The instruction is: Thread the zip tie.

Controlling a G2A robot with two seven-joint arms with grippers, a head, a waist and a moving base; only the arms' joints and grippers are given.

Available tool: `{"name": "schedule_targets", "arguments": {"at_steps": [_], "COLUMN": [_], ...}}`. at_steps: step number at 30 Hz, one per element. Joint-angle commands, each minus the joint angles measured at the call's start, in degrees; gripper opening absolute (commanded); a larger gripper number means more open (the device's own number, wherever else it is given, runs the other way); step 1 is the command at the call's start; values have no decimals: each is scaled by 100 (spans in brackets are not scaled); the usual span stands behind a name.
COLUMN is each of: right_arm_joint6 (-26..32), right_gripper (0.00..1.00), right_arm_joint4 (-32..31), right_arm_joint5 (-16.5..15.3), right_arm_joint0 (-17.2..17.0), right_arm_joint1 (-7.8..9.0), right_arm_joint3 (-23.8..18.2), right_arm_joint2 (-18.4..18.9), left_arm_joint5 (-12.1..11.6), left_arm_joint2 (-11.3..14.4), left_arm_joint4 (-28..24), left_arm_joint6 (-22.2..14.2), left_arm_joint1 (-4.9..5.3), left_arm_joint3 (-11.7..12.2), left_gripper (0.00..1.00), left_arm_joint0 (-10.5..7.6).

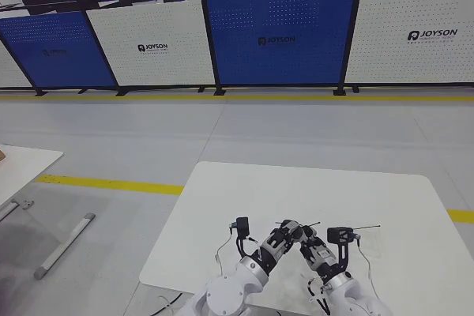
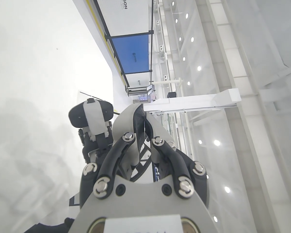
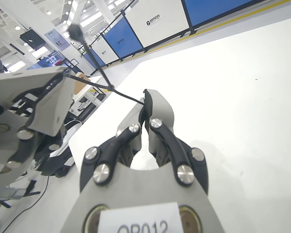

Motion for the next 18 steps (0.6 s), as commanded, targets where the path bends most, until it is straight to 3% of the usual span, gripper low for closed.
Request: {"name": "schedule_targets", "arguments": {"at_steps": [1, 18], "right_arm_joint6": [7, 57], "right_gripper": [0, 0], "right_arm_joint4": [19, 114], "right_arm_joint5": [-18, -43], "right_arm_joint0": [9, 184], "right_arm_joint1": [-1, -36], "right_arm_joint3": [35, 288], "right_arm_joint2": [0, -75], "left_arm_joint5": [-37, -147], "left_arm_joint2": [0, 10], "left_arm_joint4": [-6, 63], "left_arm_joint6": [-2, -19], "left_arm_joint1": [3, 38], "left_arm_joint3": [-41, -332], "left_gripper": [0, 0], "left_arm_joint0": [18, 188]}}
